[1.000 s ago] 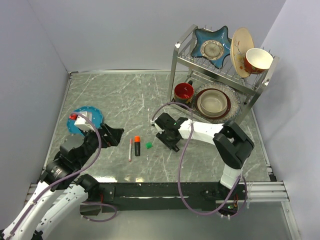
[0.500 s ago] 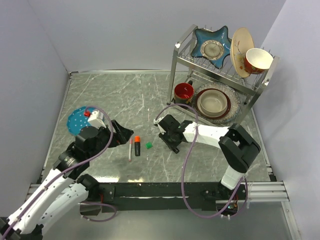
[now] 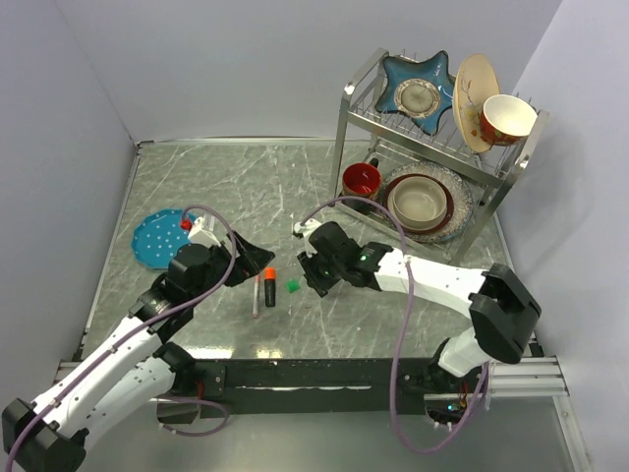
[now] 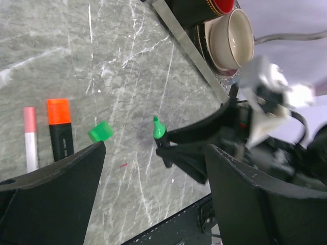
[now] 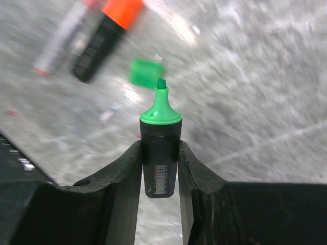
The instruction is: Insert the pens into the pen caps
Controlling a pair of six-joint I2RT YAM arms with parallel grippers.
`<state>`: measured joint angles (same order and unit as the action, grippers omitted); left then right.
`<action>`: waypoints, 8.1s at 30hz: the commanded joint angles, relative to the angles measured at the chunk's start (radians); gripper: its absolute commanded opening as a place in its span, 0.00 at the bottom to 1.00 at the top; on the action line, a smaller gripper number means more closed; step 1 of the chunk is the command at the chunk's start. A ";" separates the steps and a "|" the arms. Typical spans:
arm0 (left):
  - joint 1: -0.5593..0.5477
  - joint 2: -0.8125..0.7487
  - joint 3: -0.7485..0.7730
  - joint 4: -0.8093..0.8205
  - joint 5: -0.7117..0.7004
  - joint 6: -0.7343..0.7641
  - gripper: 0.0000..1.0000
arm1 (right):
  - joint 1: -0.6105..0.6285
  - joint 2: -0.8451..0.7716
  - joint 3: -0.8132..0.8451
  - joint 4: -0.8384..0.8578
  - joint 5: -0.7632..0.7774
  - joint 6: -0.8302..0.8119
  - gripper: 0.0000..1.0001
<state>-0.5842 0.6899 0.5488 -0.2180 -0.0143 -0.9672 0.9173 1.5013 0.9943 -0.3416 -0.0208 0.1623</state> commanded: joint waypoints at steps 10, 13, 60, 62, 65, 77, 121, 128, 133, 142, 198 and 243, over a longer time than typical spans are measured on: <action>-0.003 0.098 -0.017 0.193 0.017 -0.070 0.71 | 0.083 -0.058 0.067 0.171 0.004 0.066 0.00; -0.003 0.125 -0.015 0.210 0.017 -0.071 0.68 | 0.086 -0.046 0.093 0.176 0.002 0.069 0.00; -0.003 0.074 0.080 0.538 0.642 0.145 0.01 | 0.005 -0.437 -0.229 0.618 -0.571 0.279 0.50; -0.003 0.079 0.066 0.581 0.646 0.131 0.01 | 0.005 -0.412 -0.229 0.653 -0.610 0.307 0.49; -0.003 0.082 0.057 0.608 0.652 0.117 0.01 | 0.005 -0.386 -0.224 0.684 -0.633 0.332 0.45; -0.003 0.109 0.079 0.651 0.706 0.116 0.01 | 0.003 -0.429 -0.272 0.753 -0.651 0.364 0.40; -0.016 0.145 -0.018 0.829 0.672 0.048 0.20 | 0.002 -0.378 -0.283 1.092 -0.450 0.559 0.00; -0.016 0.106 0.036 0.674 0.642 0.128 0.01 | 0.002 -0.394 -0.281 0.935 -0.441 0.488 0.28; -0.014 0.034 0.157 0.349 0.513 0.304 0.01 | 0.000 -0.441 -0.229 0.615 -0.315 0.476 0.42; -0.012 -0.065 0.240 0.103 0.326 0.439 0.01 | -0.012 -0.325 -0.119 0.267 -0.084 0.723 0.41; -0.012 -0.506 0.140 -0.020 0.231 0.573 0.01 | -0.089 0.376 0.230 0.004 -0.541 -1.222 0.71; -0.013 -0.530 0.137 -0.017 0.120 0.541 0.01 | -0.029 0.511 0.380 -0.135 -0.332 -0.862 0.10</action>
<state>-0.5964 0.1661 0.6853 -0.2699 0.1574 -0.4107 0.8925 2.0197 1.4010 -0.5247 -0.3714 -0.8177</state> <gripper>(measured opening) 0.227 0.380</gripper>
